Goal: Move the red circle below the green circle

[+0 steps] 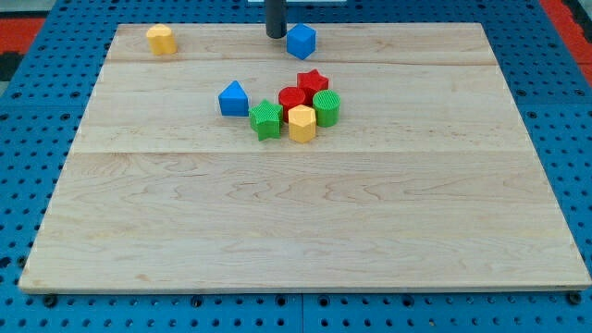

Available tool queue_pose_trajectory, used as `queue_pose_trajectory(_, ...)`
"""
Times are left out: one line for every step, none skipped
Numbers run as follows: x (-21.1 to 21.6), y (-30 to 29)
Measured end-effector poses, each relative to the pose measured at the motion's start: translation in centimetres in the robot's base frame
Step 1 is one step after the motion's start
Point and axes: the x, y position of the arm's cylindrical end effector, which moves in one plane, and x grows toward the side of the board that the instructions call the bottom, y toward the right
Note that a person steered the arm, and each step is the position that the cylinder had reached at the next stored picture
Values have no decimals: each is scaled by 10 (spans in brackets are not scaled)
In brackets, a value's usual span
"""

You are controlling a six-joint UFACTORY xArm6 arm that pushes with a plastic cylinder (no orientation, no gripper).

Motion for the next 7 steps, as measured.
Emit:
queue_pose_trajectory(0, -8)
queue_pose_trajectory(0, -8)
queue_pose_trajectory(0, -9)
queue_pose_trajectory(0, -9)
queue_pose_trajectory(27, -54)
queue_pose_trajectory(73, -52)
queue_pose_trajectory(120, -39)
